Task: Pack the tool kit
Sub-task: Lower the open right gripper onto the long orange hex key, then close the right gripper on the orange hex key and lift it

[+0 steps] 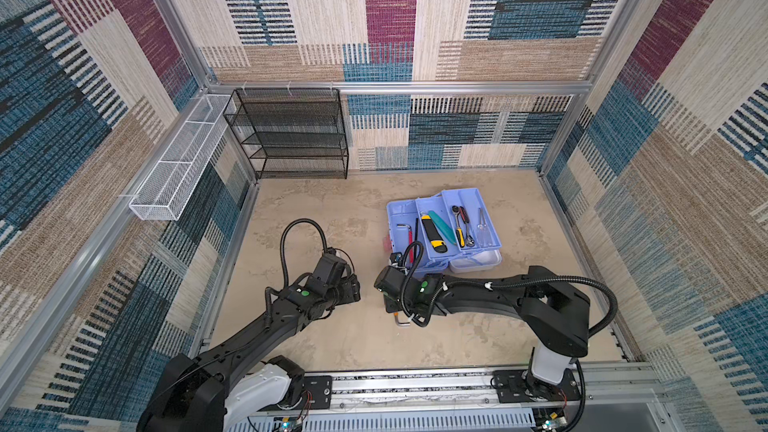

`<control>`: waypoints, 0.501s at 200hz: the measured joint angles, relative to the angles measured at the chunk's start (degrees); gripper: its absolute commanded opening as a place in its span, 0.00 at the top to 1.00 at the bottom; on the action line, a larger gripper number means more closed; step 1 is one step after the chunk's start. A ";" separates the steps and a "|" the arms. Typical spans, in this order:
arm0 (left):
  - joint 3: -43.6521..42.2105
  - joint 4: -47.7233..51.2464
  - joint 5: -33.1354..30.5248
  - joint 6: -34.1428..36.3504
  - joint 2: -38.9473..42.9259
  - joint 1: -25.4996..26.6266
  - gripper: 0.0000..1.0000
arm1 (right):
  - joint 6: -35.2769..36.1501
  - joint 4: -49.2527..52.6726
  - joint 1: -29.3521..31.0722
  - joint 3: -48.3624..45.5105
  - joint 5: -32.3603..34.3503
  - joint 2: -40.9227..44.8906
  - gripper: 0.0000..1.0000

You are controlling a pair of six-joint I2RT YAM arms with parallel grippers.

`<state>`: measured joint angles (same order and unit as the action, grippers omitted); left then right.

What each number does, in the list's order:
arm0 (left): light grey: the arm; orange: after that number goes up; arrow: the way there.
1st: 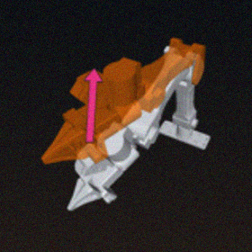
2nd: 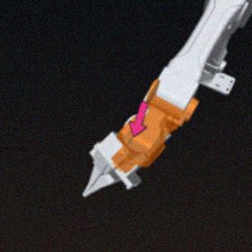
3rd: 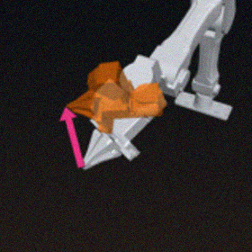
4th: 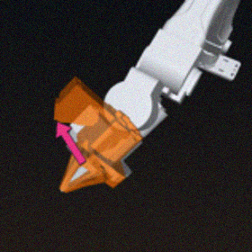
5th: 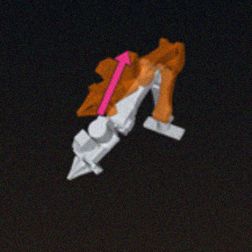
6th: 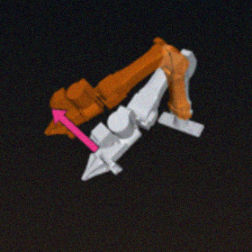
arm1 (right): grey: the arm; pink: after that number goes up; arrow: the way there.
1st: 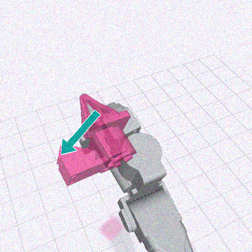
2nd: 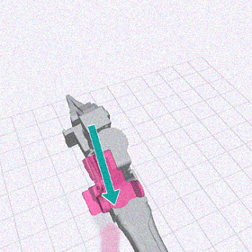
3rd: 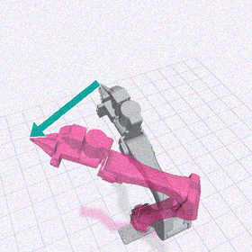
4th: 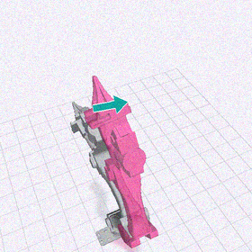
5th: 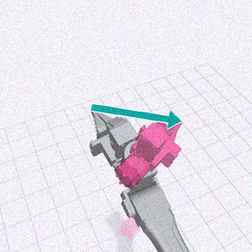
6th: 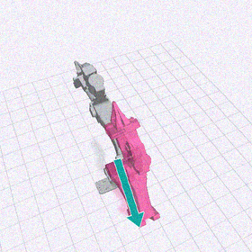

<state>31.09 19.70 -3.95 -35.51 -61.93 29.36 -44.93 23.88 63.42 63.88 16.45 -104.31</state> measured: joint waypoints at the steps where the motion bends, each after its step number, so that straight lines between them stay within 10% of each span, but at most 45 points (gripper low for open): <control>1: -0.02 0.02 -0.07 0.00 0.02 0.00 0.25 | 0.02 0.11 0.00 0.13 0.00 -0.15 0.64; 100: -0.98 2.16 -0.61 0.07 2.82 -0.76 0.24 | 3.87 3.61 -1.25 4.26 -2.38 -4.92 0.96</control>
<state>30.11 21.87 -4.56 -35.44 -59.11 28.60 -41.06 27.49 62.17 68.14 14.06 -109.23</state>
